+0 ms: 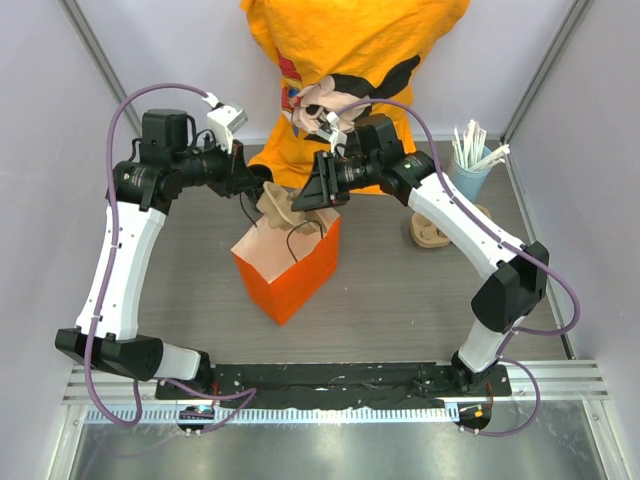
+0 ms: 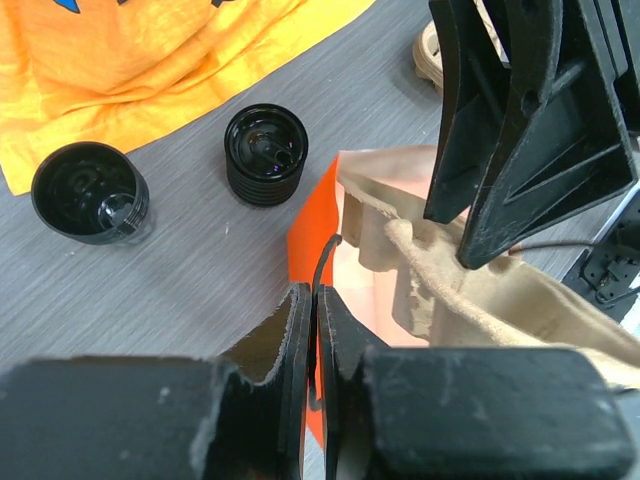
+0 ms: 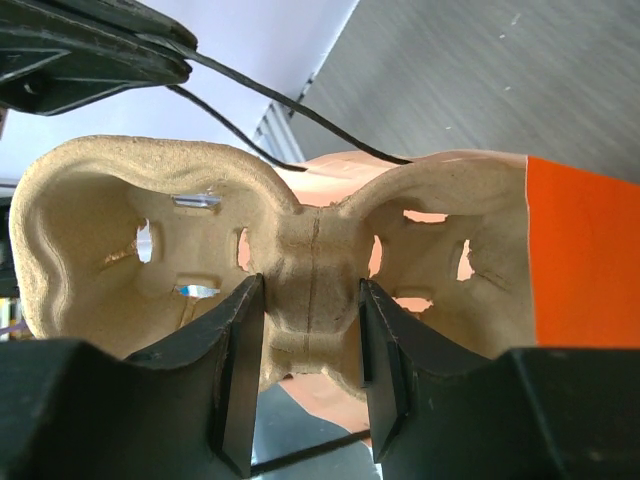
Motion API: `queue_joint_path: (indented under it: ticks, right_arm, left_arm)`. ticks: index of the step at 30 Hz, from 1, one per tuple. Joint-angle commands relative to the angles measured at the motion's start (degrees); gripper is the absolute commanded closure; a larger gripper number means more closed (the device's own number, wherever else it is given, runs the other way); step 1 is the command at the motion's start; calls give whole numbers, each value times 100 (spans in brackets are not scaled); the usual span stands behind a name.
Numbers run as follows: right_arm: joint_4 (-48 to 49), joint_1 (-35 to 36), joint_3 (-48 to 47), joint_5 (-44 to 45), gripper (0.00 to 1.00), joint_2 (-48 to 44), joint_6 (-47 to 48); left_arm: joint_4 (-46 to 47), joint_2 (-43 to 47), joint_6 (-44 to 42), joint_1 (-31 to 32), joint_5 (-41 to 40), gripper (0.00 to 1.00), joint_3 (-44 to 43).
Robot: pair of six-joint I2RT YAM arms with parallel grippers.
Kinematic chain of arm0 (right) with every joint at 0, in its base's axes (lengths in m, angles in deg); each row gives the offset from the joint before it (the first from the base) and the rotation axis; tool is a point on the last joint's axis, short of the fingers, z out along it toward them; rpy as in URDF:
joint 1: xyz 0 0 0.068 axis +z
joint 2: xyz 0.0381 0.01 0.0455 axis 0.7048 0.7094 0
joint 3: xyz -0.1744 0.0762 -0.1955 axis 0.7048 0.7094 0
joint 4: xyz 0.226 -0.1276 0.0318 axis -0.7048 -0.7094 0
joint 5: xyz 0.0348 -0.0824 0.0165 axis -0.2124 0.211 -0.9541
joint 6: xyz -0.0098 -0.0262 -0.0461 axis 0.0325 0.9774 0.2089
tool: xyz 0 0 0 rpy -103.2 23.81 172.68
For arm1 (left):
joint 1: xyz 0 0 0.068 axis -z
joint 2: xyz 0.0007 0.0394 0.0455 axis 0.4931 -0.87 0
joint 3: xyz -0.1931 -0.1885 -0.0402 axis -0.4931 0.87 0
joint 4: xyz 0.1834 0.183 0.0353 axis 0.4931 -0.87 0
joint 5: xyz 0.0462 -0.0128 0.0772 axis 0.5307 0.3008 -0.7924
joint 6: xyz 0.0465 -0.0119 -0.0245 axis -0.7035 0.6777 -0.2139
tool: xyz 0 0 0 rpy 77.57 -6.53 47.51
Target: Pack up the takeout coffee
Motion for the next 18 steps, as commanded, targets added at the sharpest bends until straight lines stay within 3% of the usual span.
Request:
queue_joint_path:
  ticks: [1, 18]
  right_arm:
    - [-410, 100, -400, 586, 82, -65, 542]
    - [-1666, 795, -1111, 2089, 82, 285, 2159]
  left_arm:
    - [323, 157, 99, -43, 21, 89, -22]
    - [218, 209, 116, -43, 364, 89, 92]
